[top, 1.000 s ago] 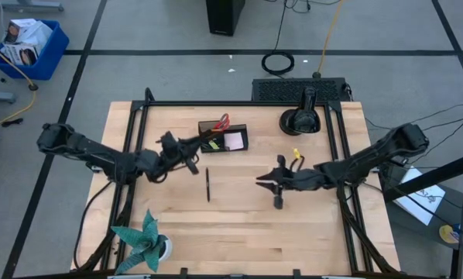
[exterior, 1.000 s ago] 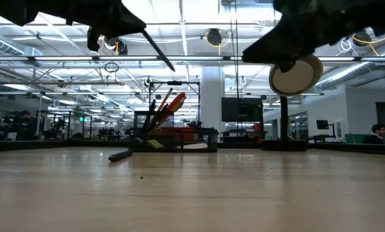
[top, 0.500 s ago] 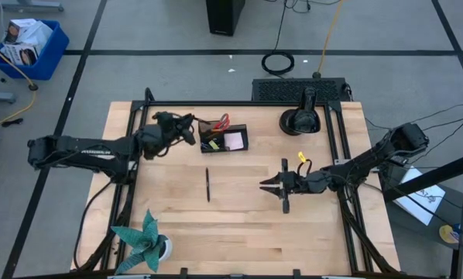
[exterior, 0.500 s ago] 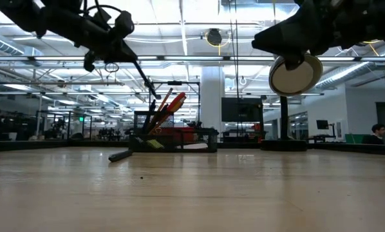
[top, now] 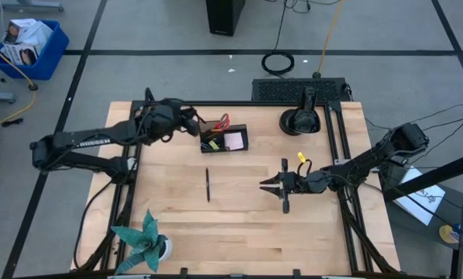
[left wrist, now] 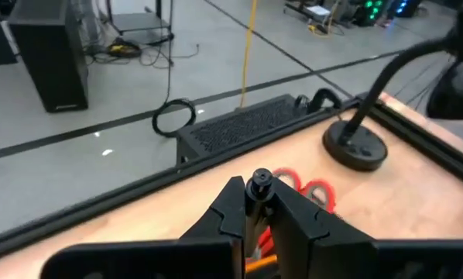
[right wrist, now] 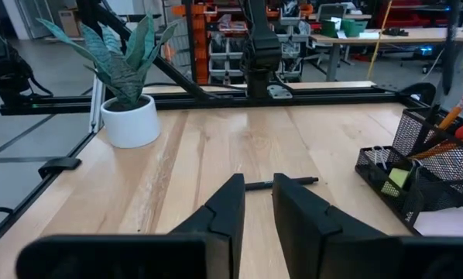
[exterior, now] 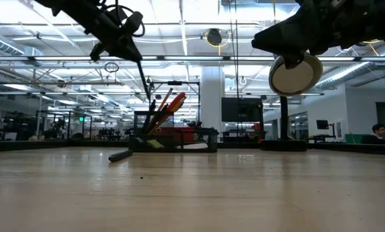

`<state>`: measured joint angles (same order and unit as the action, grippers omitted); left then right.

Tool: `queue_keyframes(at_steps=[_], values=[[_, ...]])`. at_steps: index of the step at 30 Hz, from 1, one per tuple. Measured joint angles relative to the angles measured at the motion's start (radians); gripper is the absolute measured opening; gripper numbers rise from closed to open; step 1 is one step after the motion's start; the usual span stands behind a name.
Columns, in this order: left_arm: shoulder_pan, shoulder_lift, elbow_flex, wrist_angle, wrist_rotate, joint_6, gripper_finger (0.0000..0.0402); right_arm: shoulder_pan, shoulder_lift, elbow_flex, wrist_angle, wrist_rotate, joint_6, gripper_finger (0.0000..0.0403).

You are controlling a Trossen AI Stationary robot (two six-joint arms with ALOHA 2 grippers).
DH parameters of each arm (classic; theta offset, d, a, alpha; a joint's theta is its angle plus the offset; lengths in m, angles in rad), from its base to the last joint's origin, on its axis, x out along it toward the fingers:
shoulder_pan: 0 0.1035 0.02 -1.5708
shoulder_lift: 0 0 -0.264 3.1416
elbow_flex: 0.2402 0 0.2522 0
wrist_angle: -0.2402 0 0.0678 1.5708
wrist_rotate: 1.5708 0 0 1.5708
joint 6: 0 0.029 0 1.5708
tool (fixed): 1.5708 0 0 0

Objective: Pick and place office supplies into organizer
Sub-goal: Put the black pen into the black desk organizer

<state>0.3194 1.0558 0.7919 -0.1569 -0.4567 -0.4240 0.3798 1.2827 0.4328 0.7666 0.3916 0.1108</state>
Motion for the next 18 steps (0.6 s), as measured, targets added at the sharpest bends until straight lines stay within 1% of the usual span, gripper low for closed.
queue_keyframes(at_steps=[3, 6, 9, 13, 18], values=[[0.018, 0.032, 0.024, 0.007, 0.014, -0.005, 0.0025, 0.000, 0.000, 0.000, 0.000, 0.000, 0.000, 0.0059], [0.047, 0.078, 0.043, 0.001, 0.061, -0.001, 0.0023, 0.000, 0.000, 0.000, -0.005, 0.000, 0.000, 0.0059], [0.074, 0.121, 0.062, 0.001, 0.075, -0.025, 0.0035, 0.000, 0.000, 0.000, -0.010, 0.000, 0.000, 0.0059], [0.105, 0.181, 0.085, 0.006, 0.103, -0.011, 0.0043, 0.000, 0.000, 0.000, -0.012, 0.000, 0.000, 0.0059], [0.134, 0.249, 0.085, 0.014, 0.152, -0.015, 0.0030, 0.000, 0.000, 0.001, -0.013, 0.000, 0.000, 0.0059]])
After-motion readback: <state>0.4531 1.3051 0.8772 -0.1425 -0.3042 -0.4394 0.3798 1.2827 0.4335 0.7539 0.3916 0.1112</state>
